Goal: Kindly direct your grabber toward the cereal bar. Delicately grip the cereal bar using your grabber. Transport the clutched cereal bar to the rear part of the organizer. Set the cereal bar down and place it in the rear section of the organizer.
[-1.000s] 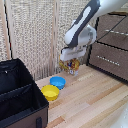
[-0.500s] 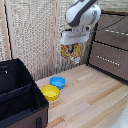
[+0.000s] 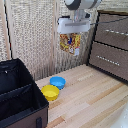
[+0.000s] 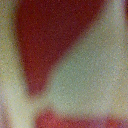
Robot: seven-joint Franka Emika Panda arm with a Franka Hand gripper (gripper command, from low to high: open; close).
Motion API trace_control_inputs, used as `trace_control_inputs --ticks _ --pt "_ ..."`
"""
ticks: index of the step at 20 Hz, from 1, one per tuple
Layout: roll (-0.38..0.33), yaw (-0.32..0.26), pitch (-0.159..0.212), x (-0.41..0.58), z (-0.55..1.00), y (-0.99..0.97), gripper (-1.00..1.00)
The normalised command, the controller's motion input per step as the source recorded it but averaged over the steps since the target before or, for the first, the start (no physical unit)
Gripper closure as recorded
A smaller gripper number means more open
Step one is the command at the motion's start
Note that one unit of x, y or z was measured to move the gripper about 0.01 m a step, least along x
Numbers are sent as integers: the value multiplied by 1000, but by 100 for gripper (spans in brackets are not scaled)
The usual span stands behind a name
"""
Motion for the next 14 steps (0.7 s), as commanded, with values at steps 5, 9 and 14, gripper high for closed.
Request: trace_control_inputs --ticks 5,9,14 --pt "6 -127 0 -28 632 557 100" --pt "0 -116 0 -9 594 627 100" --pt "0 -100 4 7 376 764 100"
